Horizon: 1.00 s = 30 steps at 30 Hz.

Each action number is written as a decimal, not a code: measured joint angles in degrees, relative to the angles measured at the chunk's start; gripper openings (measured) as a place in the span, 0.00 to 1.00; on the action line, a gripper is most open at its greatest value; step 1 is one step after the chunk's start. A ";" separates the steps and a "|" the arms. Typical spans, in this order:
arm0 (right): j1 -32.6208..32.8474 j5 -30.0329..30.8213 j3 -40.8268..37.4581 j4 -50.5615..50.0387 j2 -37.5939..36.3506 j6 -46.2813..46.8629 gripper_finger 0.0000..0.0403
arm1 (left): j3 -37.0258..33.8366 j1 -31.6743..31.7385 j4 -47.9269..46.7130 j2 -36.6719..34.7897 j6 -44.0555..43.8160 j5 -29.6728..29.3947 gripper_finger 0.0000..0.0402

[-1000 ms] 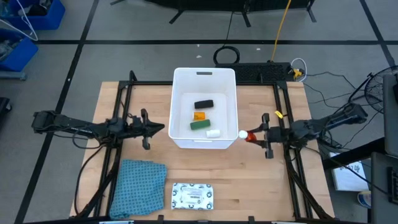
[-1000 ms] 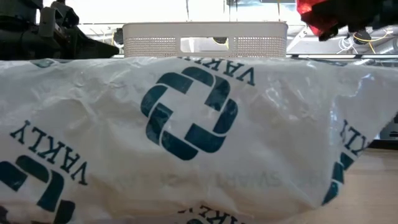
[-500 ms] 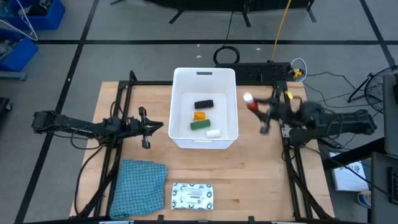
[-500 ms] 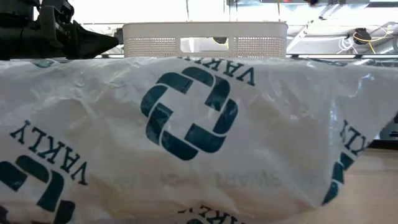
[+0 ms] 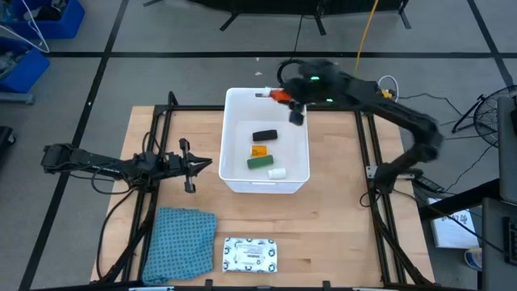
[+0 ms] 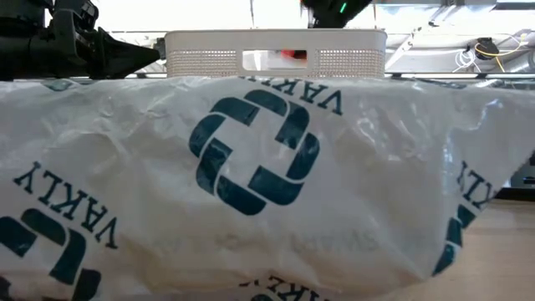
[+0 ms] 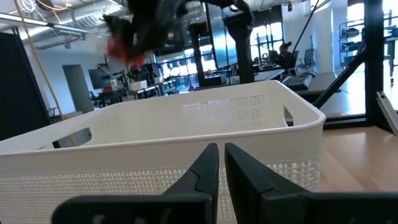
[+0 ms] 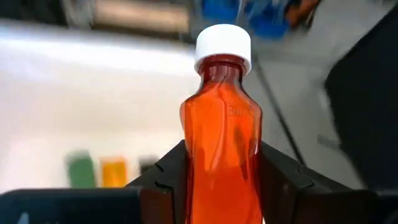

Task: Pick & place medical supplies in basket/bin
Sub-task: Put the red medicine bottle into the bin

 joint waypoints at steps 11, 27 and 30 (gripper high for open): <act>2.84 -0.29 1.58 -2.76 21.11 -14.62 0.32 | 0.00 0.00 -0.07 0.00 -1.14 0.10 0.08; 2.64 -6.27 1.58 -6.99 31.31 -12.33 0.32 | 0.00 -0.04 -0.59 0.00 -0.99 -0.30 0.08; 2.60 -6.21 1.58 -8.15 31.46 -12.17 0.33 | 0.00 -0.01 -0.58 0.00 -0.98 -0.33 0.08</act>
